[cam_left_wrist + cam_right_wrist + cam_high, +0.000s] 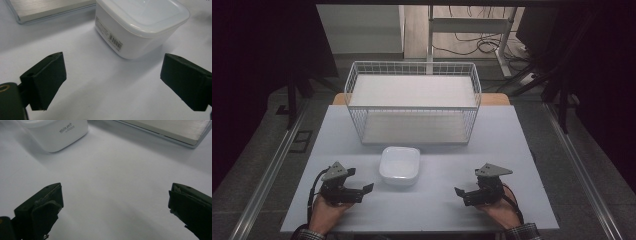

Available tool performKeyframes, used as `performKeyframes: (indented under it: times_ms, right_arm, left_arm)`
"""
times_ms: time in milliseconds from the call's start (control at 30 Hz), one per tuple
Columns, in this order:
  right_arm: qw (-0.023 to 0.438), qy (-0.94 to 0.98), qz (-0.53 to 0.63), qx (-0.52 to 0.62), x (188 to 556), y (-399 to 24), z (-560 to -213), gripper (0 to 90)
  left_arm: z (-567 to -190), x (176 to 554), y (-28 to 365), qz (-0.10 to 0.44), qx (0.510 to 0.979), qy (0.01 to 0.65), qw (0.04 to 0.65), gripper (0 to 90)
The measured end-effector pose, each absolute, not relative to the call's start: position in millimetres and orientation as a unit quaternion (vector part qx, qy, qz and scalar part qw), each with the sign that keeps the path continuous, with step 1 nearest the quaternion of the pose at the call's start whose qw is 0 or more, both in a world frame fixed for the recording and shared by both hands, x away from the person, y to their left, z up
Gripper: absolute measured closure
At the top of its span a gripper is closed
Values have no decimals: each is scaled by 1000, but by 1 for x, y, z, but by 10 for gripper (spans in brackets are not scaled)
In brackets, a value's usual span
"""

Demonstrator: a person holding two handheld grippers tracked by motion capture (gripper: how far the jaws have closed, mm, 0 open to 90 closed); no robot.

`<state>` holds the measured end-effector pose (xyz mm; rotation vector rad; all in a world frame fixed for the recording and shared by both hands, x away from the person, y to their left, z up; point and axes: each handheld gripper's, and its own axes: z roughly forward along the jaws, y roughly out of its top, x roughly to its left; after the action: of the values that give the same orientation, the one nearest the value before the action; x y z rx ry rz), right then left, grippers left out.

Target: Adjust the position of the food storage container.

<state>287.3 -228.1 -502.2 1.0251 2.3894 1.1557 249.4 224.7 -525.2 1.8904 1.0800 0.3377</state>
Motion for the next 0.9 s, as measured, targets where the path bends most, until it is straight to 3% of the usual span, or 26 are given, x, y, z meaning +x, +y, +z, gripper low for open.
performKeyframes:
  times_ms: [267, 500, 900]
  right_arm:
    - [133, 826, 404, 370, 293, -221, -499, 50]
    - [147, 825, 404, 365, 297, -216, -498, 103]
    - [138, 825, 420, 352, 308, -198, -497, 244]
  left_arm:
    - [-526, 256, 223, 155, 766, 431, 452, 92]
    - [-527, 261, 223, 178, 767, 430, 442, 104]
    - [-529, 280, 219, 194, 766, 435, 431, 171]
